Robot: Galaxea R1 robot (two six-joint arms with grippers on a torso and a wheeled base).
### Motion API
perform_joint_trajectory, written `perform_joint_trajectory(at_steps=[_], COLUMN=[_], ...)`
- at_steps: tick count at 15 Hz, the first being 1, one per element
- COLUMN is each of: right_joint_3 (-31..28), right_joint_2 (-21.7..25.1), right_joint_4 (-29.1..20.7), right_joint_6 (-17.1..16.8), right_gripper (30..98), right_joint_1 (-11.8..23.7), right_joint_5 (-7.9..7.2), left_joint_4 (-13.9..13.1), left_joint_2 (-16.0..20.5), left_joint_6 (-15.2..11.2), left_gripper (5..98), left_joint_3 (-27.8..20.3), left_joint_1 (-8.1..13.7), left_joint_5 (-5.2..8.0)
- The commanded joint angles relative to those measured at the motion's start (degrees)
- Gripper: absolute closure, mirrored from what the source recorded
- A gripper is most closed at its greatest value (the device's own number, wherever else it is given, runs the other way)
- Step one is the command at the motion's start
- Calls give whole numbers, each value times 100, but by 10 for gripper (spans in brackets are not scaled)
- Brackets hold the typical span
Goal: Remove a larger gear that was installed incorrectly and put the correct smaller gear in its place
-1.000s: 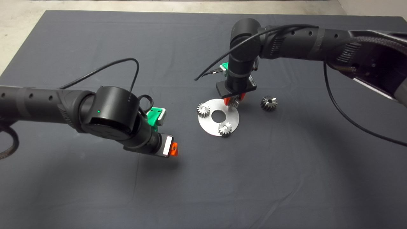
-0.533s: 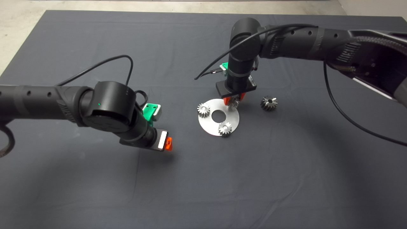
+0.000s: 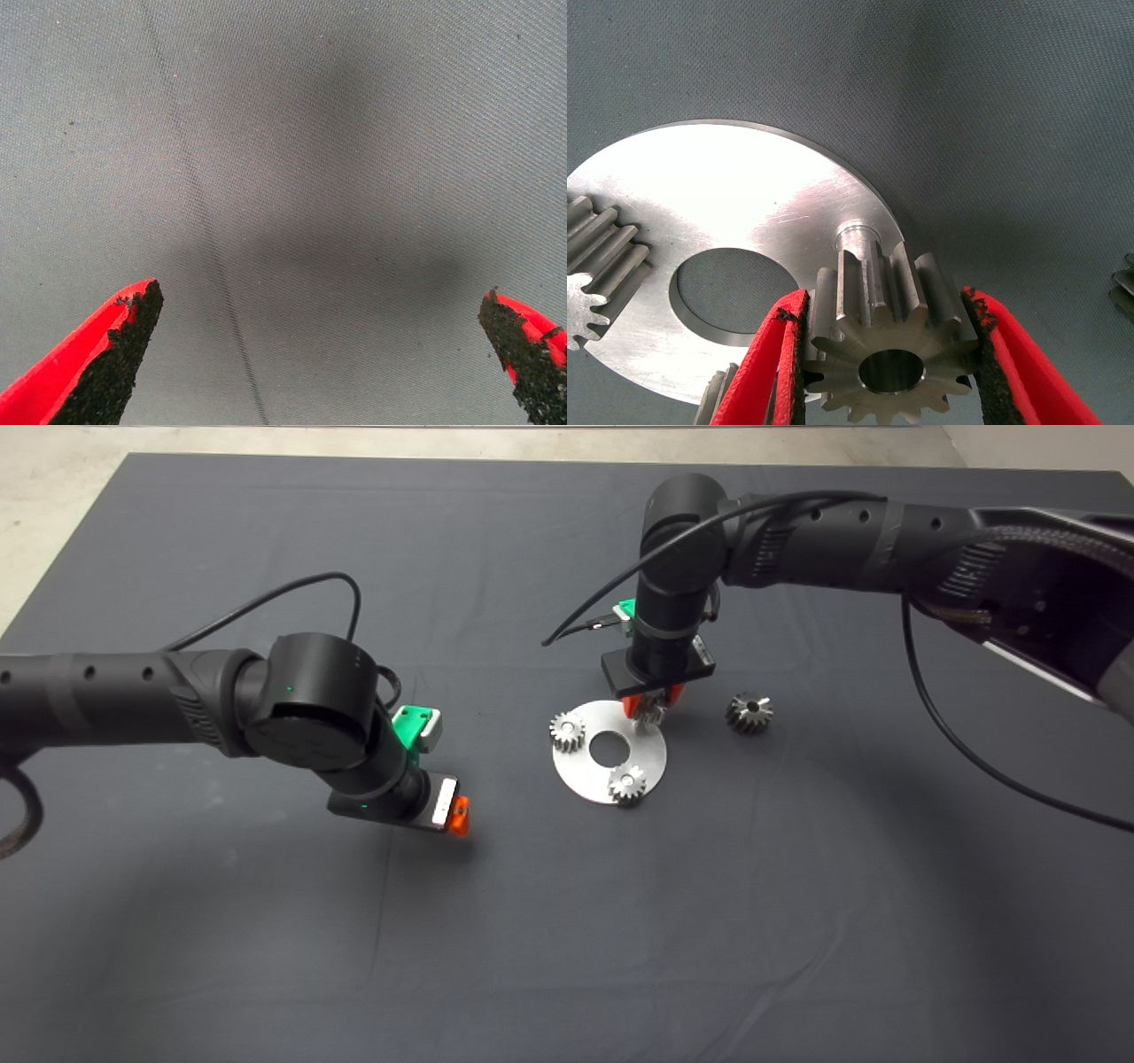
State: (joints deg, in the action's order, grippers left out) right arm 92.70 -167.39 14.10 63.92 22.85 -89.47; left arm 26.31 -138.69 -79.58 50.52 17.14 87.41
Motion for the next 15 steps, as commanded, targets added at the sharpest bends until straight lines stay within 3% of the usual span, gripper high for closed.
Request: perform_joint_trajectory(at_steps=[1,10,15], right_joint_3=[54,221,185], right_joint_2=[-141,-396,-353], right_joint_4=[-127,-127,-83], right_joint_6=[51,60,51], right_gripper=[918,918,918], right_joint_1=[1,-111,-702], right_joint_5=[-493,-500,-502], left_joint_4=[-100,-100,-82], left_joint_2=[30,55,391], left_joint_6=[48,101,276], left_gripper=[115,115,115], left_joint_3=[-35,140,325], left_joint_1=[62,44,44], left_joint_5=[163,171,163])
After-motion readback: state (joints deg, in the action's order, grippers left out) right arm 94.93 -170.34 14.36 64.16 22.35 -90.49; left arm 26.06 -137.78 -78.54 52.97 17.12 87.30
